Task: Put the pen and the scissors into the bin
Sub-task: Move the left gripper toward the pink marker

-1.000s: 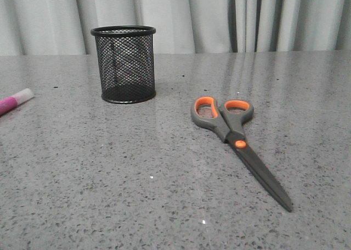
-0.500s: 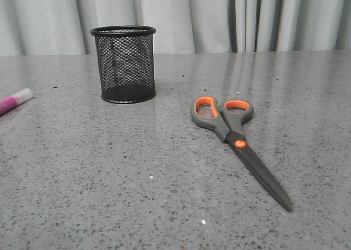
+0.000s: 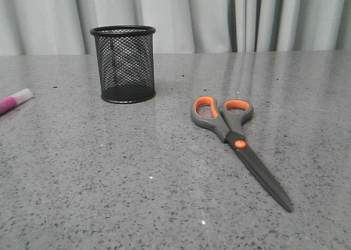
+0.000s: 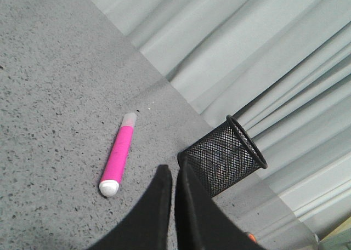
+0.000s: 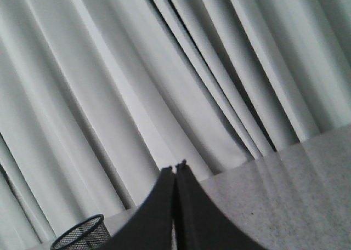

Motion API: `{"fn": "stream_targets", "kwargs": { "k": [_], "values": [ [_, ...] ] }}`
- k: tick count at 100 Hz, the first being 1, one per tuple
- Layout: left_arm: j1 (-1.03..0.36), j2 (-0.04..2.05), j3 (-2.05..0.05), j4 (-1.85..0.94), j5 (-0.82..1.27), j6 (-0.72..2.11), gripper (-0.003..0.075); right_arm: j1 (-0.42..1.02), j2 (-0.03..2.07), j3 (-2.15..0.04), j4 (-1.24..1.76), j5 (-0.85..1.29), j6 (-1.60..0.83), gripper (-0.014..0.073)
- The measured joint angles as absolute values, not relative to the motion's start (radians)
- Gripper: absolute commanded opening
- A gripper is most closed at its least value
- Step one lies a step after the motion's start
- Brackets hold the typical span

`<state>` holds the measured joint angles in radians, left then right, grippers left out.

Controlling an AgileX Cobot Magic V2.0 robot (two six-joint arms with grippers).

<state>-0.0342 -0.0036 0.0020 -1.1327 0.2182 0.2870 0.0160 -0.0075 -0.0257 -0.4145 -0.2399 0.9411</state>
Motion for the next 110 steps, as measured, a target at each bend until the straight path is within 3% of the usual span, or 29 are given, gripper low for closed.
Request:
{"fn": "stream_targets", "kwargs": {
  "k": [19,39,53,58,66,86,110],
  "values": [
    [-0.034,-0.004,-0.013,-1.1,0.226,0.287,-0.0019,0.1,0.115,-0.177,-0.527,-0.045,0.975,0.0052],
    [-0.034,0.029,-0.177,-0.822,0.369,0.287,-0.0004,0.266,0.342,-0.362,-0.543,0.182,0.975,0.0192],
    [-0.034,0.152,-0.334,-0.621,0.533,0.319,0.0149,0.388,0.477,-0.456,-0.543,0.314,0.961,0.0311],
    [-0.034,0.202,-0.39,-0.587,0.587,0.351,0.0242,0.426,0.509,-0.479,-0.543,0.345,0.954,0.0325],
    [-0.034,0.285,-0.475,-0.554,0.669,0.379,0.0318,0.473,0.546,-0.503,-0.543,0.369,0.949,0.0324],
    [-0.06,0.509,-0.651,-0.487,0.804,0.33,0.0234,0.526,0.564,-0.509,-0.543,0.382,0.945,0.0324],
    [-0.135,0.84,-0.842,-0.264,0.969,0.194,0.0257,0.528,0.564,-0.509,-0.531,0.387,0.945,0.0324]
  ]
}}
